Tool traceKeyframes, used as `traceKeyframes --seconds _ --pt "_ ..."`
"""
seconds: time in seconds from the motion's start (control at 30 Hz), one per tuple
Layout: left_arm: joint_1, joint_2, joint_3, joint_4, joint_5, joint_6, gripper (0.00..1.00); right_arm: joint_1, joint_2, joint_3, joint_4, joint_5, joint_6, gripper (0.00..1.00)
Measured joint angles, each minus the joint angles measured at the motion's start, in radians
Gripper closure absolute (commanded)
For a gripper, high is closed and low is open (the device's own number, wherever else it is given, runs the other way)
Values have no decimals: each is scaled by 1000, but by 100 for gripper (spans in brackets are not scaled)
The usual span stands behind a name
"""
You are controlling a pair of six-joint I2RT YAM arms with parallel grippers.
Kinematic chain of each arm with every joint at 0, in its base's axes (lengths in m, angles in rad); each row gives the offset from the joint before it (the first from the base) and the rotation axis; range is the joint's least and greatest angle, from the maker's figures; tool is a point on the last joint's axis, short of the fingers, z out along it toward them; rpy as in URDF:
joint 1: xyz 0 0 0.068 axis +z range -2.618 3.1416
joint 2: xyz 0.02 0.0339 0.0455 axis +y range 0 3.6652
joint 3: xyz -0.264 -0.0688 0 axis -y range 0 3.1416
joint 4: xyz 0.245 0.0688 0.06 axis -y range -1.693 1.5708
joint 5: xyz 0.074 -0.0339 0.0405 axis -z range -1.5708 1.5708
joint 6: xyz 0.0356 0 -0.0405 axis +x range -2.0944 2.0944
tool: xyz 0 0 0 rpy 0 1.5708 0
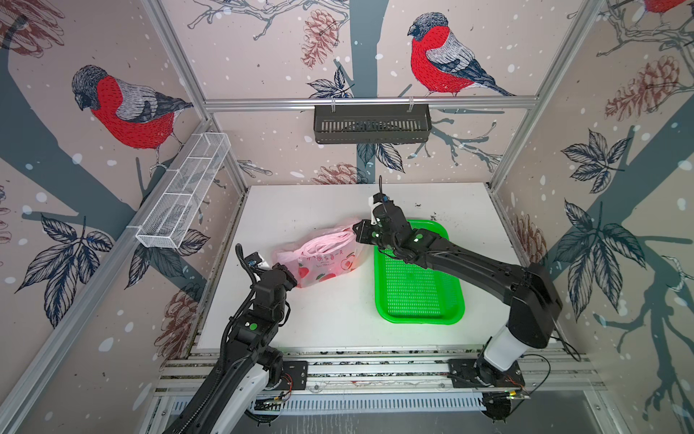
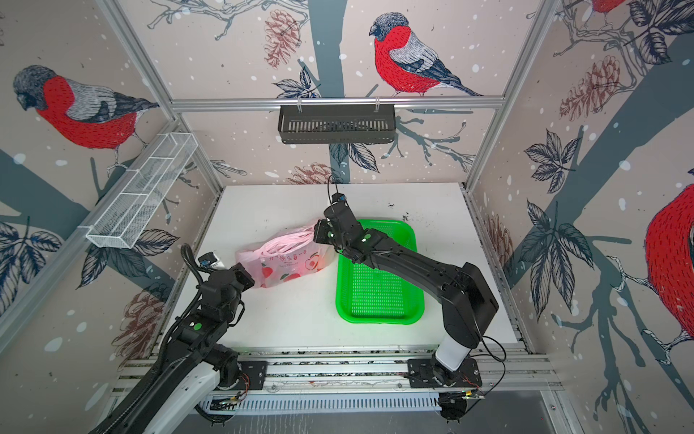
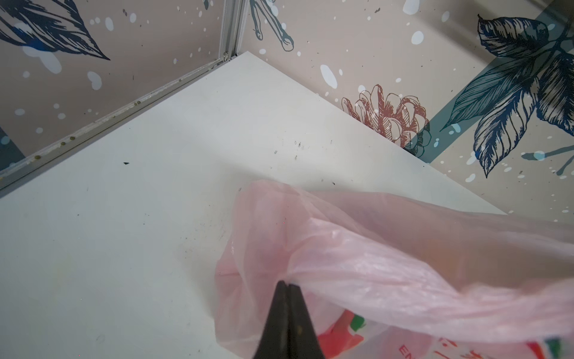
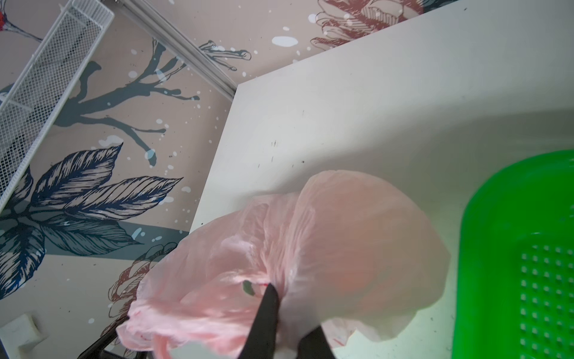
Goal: Untie the knot of the plastic bag and take out the fruit
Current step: Untie the plastic bag at the center of the table.
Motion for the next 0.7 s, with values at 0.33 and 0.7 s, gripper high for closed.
traceKeyframes --seconds 0.33,0.7 --pt "0 45 48 43 14 13 66 -36 -16 -28 -1 -46 -7 86" --pt "-19 -67 84 -53 293 16 14 -6 -10 -33 2 -70 -6 86"
